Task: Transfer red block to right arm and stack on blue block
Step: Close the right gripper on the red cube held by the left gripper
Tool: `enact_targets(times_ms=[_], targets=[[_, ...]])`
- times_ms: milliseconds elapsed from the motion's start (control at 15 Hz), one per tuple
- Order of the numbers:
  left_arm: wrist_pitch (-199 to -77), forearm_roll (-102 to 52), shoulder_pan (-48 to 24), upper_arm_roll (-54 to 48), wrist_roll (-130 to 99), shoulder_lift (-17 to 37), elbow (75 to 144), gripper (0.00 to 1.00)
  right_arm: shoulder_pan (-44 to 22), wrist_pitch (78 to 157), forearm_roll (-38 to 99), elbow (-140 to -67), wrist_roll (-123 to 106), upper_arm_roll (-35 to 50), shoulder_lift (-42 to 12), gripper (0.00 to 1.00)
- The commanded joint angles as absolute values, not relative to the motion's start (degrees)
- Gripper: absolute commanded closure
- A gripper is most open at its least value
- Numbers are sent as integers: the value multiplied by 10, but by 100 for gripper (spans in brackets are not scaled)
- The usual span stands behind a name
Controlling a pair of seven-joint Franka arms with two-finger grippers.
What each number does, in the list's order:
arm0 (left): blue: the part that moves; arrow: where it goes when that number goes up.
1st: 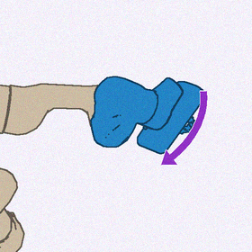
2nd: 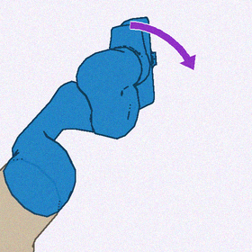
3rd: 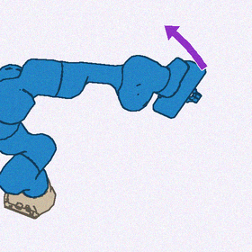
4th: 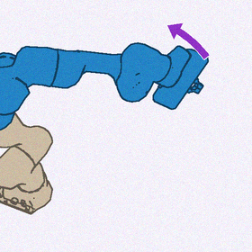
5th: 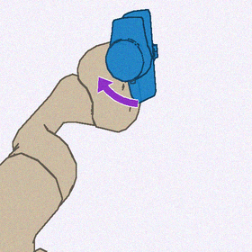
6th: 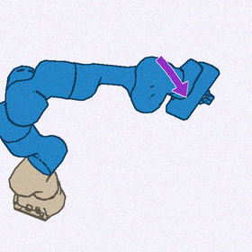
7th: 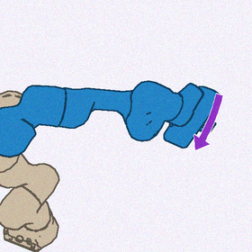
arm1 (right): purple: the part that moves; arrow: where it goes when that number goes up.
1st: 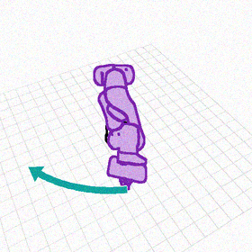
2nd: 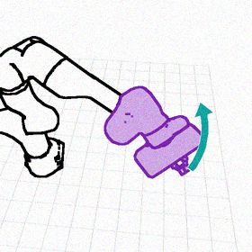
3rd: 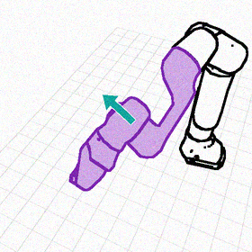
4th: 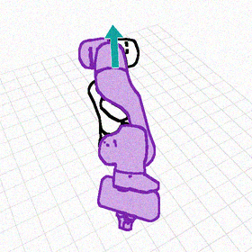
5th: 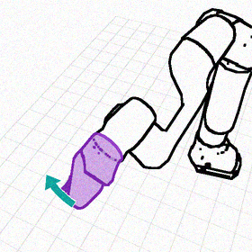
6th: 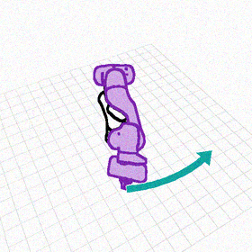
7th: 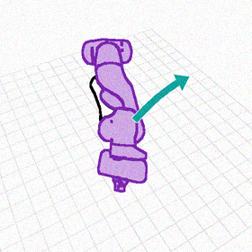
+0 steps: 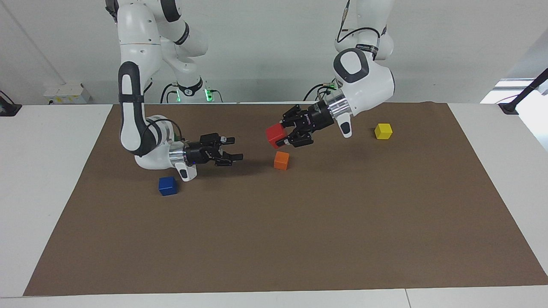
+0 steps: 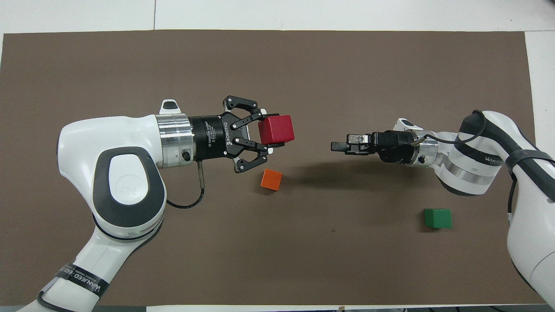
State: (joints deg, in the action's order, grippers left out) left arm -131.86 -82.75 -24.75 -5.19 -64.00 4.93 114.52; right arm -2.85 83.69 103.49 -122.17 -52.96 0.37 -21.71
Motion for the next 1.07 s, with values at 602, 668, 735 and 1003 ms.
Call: enact_targets(times_ms=[602,668,735,1003], targets=[[-1338,-880,-279,-46,-570,88,1145,100,-84,878,1111,-1237,-573,4,-212,0],[-1338,-881,-281,-46,-570,89,1144,100,-84,878,1112,-1238,-573,4,-212,0],[-1338,-881,-282,-46,-570,92,1141,100,-84,878,1112,-1238,-573,4,-212,0],[-1337,-881,-282,-46,-570,96,1136,100,-85,885,1112,-1238,-577,4,-212,0]])
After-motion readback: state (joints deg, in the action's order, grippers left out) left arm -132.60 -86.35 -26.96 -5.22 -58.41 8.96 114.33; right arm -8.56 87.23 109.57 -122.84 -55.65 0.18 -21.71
